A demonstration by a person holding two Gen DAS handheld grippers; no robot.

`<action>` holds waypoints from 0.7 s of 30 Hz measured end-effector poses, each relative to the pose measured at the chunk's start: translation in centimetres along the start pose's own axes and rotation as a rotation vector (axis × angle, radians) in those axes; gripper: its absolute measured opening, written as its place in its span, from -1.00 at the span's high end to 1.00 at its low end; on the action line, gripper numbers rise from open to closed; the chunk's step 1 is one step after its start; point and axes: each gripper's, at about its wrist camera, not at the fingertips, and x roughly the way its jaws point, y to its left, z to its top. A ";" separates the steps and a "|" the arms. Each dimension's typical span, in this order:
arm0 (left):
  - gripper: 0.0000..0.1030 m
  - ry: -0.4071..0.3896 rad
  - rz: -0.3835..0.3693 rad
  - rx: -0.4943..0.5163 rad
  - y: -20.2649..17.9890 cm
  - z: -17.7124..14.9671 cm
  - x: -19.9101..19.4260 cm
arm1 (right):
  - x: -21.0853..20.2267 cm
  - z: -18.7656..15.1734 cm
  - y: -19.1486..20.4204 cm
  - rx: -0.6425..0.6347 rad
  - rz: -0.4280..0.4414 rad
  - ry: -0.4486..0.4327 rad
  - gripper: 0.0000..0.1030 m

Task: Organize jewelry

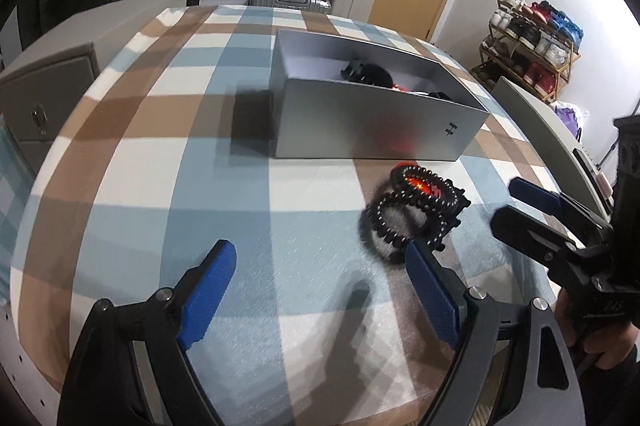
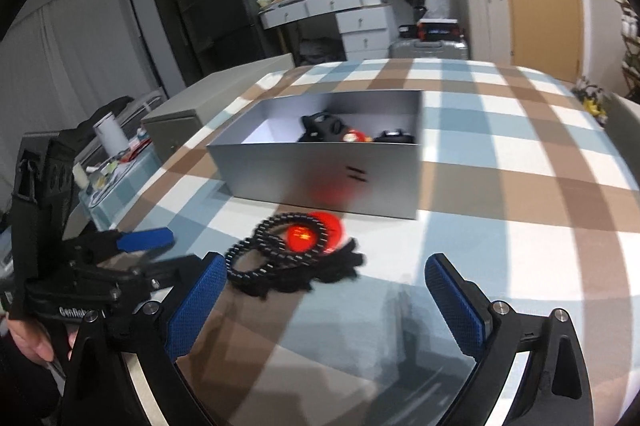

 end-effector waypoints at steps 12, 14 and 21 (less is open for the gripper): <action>-0.62 -0.022 -0.034 -0.011 0.7 -0.7 -0.6 | 4.0 1.9 1.7 0.009 0.019 0.080 -0.80; -0.62 -0.023 -0.042 -0.010 0.7 -0.7 -0.6 | 4.5 1.9 1.7 0.011 0.006 0.103 -0.63; -0.62 -0.025 -0.046 -0.003 0.6 -0.8 -0.7 | 4.8 1.9 1.4 0.013 -0.037 0.123 -0.19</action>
